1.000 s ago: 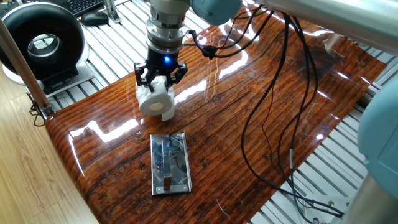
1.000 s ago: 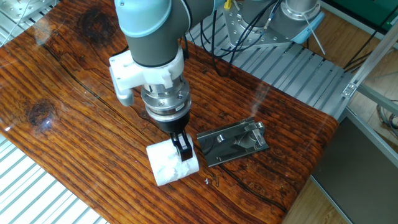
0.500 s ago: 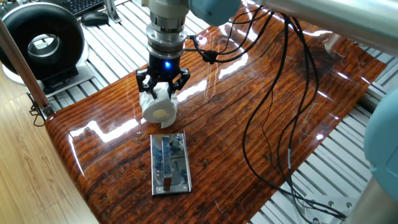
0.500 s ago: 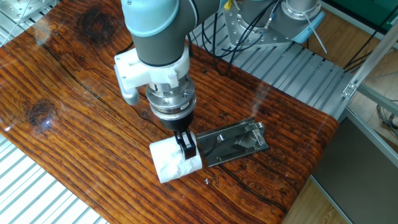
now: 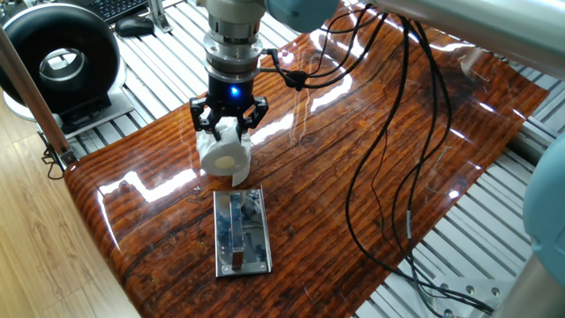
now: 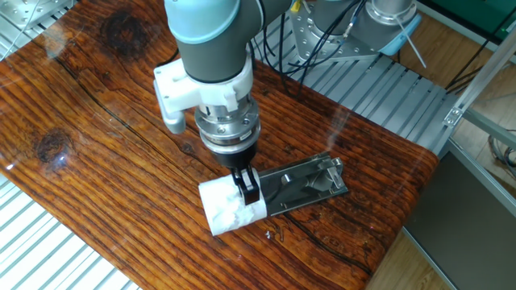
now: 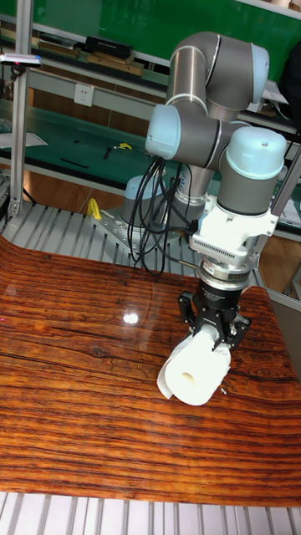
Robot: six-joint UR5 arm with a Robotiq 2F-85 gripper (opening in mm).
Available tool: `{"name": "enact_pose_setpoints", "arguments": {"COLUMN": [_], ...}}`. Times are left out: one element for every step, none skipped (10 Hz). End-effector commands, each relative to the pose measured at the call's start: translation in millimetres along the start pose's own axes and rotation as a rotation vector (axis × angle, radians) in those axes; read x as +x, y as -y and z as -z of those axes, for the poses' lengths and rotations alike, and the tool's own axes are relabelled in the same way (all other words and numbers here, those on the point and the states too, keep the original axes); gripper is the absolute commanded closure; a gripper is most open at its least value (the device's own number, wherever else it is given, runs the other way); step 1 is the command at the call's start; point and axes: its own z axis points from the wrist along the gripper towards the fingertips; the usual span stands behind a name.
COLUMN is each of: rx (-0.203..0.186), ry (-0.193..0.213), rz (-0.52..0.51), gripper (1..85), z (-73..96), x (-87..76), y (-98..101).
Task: Put the toilet paper on its holder
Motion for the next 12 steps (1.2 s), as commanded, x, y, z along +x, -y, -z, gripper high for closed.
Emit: {"name": "enact_pose_setpoints", "arguments": {"rx": [-0.02, -0.016, -0.013, -0.014, -0.013, -0.02, -0.02, -0.023, -0.027, -0.027, -0.025, -0.025], "ry": [0.005, 0.009, 0.017, 0.021, 0.022, 0.023, 0.022, 0.025, 0.024, 0.024, 0.025, 0.024], "rz": [-0.005, -0.005, 0.004, 0.009, 0.009, 0.01, 0.007, 0.006, 0.004, 0.004, 0.007, 0.012], "gripper": [84.7, 84.7, 84.7, 84.7, 84.7, 84.7, 84.7, 84.7, 84.7, 84.7, 84.7, 84.7], "z": [1.2, 0.8, -0.5, -1.8, -2.5, -3.8, -4.1, -5.3, -5.9, -5.9, -6.4, -6.5], "x": [2.7, 2.5, 1.3, 0.8, 3.1, 5.3, 8.1, 11.8, 15.2, 18.4, 20.8, 22.7], "y": [-6.9, -5.9, -3.1, 0.0, 1.5, 0.9, 0.9, -0.1, -1.0, -0.5, 1.7, 4.6]}}
